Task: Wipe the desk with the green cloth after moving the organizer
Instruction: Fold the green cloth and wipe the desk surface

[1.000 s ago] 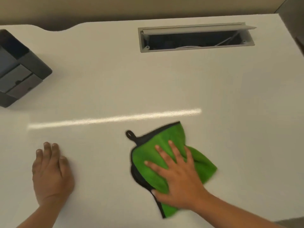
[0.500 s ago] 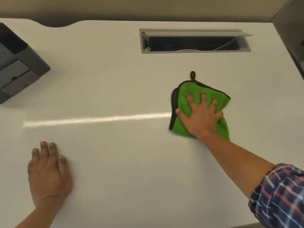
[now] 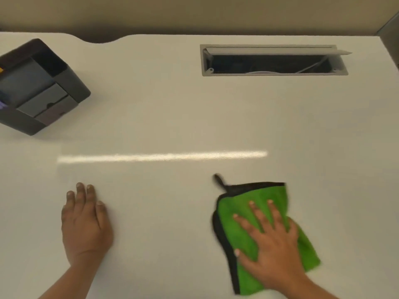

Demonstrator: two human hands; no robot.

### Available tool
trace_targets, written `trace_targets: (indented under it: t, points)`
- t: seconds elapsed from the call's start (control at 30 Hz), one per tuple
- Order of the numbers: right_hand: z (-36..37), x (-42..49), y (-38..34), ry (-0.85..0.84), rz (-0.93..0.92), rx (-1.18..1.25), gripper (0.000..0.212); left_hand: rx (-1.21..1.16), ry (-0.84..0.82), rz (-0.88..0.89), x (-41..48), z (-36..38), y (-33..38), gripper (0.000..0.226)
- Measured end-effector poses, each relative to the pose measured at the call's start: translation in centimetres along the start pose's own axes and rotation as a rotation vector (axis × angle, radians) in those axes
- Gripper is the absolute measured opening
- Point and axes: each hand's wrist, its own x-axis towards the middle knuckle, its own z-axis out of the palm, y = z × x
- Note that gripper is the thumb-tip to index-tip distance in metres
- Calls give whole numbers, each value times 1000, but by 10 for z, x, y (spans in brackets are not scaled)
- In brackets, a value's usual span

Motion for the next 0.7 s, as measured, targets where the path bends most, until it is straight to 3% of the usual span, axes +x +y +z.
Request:
trace_targets:
  t: [0.13, 0.27, 0.4, 0.53, 0.7]
  points:
    - [-24, 44, 43, 12, 276, -60, 78, 1, -5, -13, 1, 0, -1, 63]
    - [-40, 111, 56, 67, 418, -45, 78, -2, -24, -25, 1, -1, 4, 64]
    - [-52, 184, 21, 97, 474, 26, 84, -23, -33, -32, 1, -1, 1, 63]
    - [-49, 190, -55, 44, 232, -67, 80, -36, -39, -36, -1, 1, -1, 61]
    - [-11, 116, -114, 16, -253, -147, 79, -55, -54, -44, -2, 0, -2, 60]
